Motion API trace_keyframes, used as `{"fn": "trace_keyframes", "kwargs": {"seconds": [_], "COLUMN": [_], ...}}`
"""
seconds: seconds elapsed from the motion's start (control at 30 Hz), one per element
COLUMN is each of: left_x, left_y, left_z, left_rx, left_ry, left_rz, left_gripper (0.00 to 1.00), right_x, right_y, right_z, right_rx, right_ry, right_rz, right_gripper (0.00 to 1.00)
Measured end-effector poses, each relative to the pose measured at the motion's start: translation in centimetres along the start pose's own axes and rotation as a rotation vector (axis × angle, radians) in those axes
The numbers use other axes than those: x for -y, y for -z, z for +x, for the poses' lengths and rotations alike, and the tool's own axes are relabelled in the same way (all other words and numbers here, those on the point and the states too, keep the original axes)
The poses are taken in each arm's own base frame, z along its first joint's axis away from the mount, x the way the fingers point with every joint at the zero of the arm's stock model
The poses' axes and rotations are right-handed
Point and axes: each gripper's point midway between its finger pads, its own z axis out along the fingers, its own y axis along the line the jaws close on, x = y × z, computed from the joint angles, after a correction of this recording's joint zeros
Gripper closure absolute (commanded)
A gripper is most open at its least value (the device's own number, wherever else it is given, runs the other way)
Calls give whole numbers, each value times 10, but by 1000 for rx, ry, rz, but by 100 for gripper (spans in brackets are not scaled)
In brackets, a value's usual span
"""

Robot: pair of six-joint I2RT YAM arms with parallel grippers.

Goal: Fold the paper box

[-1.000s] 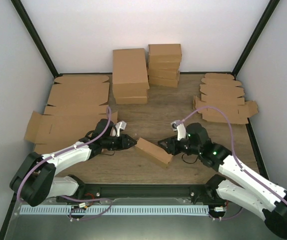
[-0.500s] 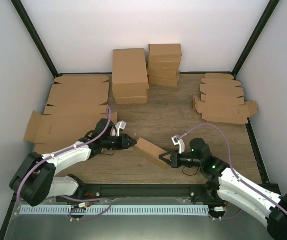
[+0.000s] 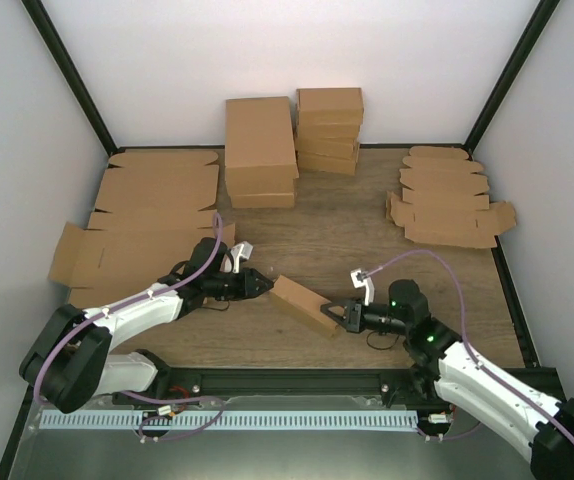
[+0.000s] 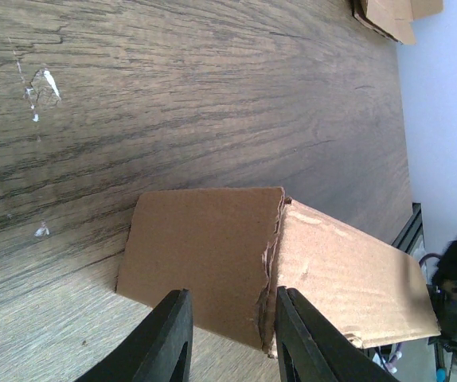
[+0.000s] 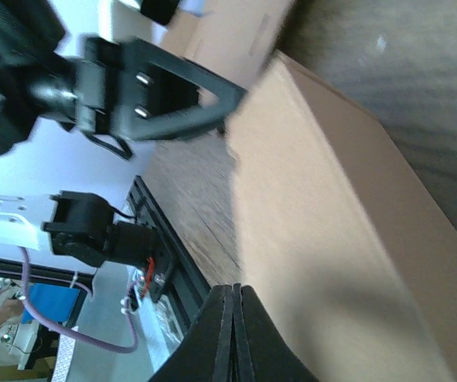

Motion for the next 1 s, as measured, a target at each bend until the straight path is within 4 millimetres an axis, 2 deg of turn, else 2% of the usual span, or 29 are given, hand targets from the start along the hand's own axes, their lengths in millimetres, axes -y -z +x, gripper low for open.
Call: {"fn": "trace_keyframes", "kwargs": {"seconds": [0.13,0.43,0.53,0.7,0.77,0.87,0.97,1.0], "left_x": [0,0,0,0,0,0,0,0], "left_y": [0,0,0,0,0,0,0,0], "left_z": [0,0,0,0,0,0,1,0], "left_rx": [-1,0,0,0,0,1,-1,0], "left_ry": [0,0,1,1,1,0,1,1], "left_rz": [0,0,0,0,-1,-1,-2,-3], "left_gripper": [69,69,69,69,69,69,69,69], "right_x": [29,28,24,-2,-7,6,33,31], "right_y": [-1,-2,-1,1,1,-2,-5,-6], "right_z": [26,24,18,-6,-9,1,26,24], "right_rx": [-26,-17,-24,-5,1,-20,-68,-62], "right_ry": [-58,-40,-32,21,35,18,-30,-24], "right_rz": [30,20,39,17,7,27,60,51], "right_gripper": [99,99,99,99,99,99,99,99]}}
